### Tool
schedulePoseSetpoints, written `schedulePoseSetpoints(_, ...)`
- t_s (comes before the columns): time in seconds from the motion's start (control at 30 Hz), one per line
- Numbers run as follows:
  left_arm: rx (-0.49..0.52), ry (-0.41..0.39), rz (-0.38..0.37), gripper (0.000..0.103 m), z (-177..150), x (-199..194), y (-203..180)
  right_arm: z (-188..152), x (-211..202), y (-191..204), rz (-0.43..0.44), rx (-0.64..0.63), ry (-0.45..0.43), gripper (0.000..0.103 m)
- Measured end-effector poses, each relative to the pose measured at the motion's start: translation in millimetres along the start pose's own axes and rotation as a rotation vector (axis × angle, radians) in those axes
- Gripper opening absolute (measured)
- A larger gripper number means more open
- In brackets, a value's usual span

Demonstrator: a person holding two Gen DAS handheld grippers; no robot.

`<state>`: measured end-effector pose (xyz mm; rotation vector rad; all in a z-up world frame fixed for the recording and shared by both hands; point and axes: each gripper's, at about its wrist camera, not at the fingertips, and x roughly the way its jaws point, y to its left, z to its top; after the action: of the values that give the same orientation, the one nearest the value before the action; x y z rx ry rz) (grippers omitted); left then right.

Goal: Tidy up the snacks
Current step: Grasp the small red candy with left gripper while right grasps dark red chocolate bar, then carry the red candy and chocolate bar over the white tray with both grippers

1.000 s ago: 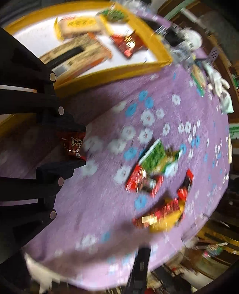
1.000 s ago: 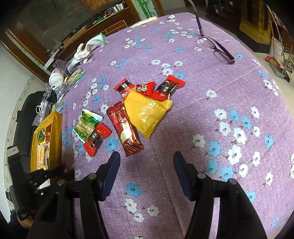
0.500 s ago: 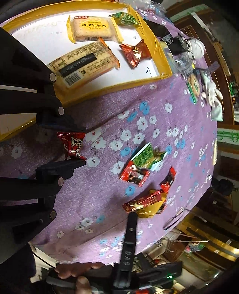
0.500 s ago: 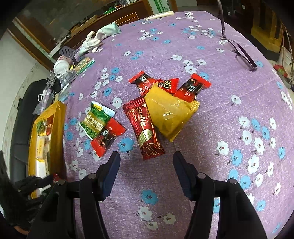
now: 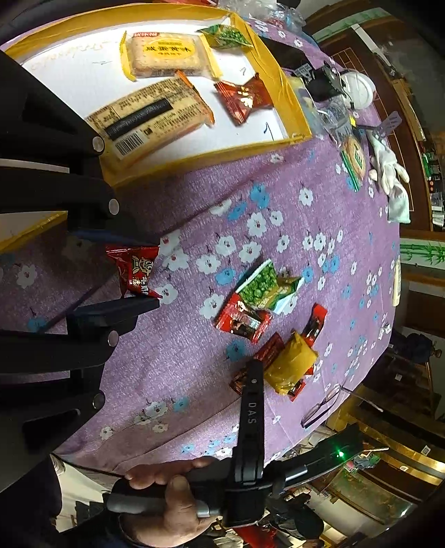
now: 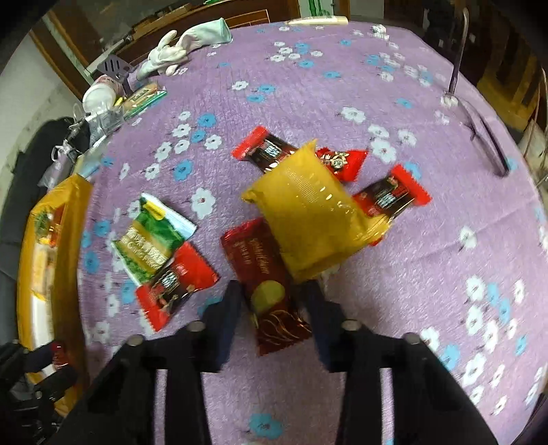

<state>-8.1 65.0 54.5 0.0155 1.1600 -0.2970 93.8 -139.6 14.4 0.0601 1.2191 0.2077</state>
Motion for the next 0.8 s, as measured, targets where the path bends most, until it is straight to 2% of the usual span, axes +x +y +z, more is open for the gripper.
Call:
schedulePoseSetpoints(0.4, 0.054, 0.019, -0.042, 0.029, 12, 16, -20, -47, -21, -16, 0.054, 0.065, 0.048, 0.026)
schedulePoseSetpoints(0.5, 0.065, 0.03, -0.053, 0.029, 13, 20, -24, -51, -23, -16, 0.055, 0.072, 0.044, 0.028)
schedulePoseSetpoints(0.63, 0.082, 0.028, -0.06, 0.029, 14, 20, -27, -52, -23, -9, 0.016, 0.039, 0.027, 0.029)
schedulePoseSetpoints(0.8, 0.081, 0.021, -0.067, 0.029, 14, 18, -25, -55, -19, 11, -0.101, -0.054, -0.004, 0.029)
